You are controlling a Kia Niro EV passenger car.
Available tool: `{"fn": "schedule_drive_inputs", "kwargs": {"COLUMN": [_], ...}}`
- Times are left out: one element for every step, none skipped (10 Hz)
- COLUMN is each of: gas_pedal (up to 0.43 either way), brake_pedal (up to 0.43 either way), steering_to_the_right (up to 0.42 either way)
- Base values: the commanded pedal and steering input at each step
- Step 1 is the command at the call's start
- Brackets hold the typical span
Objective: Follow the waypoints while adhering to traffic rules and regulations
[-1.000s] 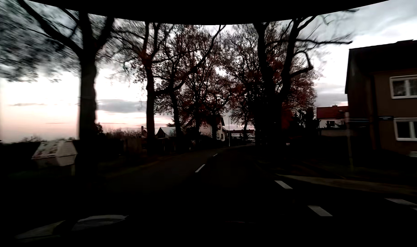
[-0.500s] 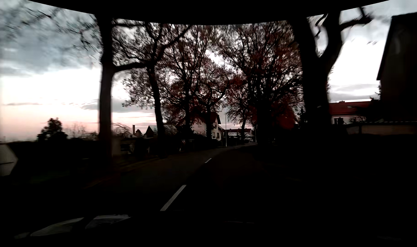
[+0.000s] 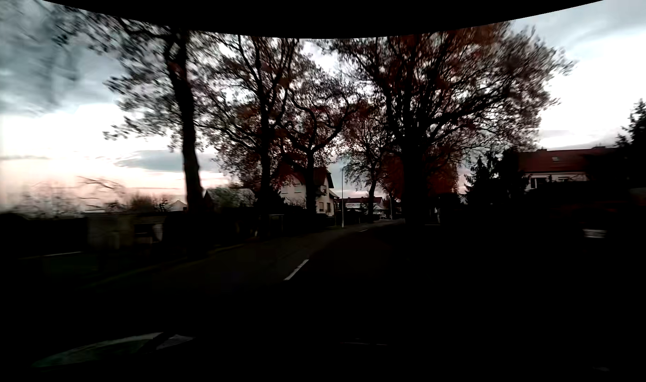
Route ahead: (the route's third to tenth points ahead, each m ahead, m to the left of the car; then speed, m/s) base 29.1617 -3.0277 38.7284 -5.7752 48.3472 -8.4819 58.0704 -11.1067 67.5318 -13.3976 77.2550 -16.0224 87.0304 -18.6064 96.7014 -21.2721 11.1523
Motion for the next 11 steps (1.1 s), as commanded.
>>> {"fn": "schedule_drive_inputs", "kwargs": {"gas_pedal": [0.098,0.098,0.098,0.087,0.079,0.079,0.079,0.079,0.079,0.079,0.079], "brake_pedal": [0.000,0.000,0.000,0.000,0.000,0.000,0.000,0.000,0.000,0.000,0.000], "steering_to_the_right": [0.028,0.029,0.030,0.032,0.034,0.037,0.040,0.043,0.045,0.050,0.053]}}
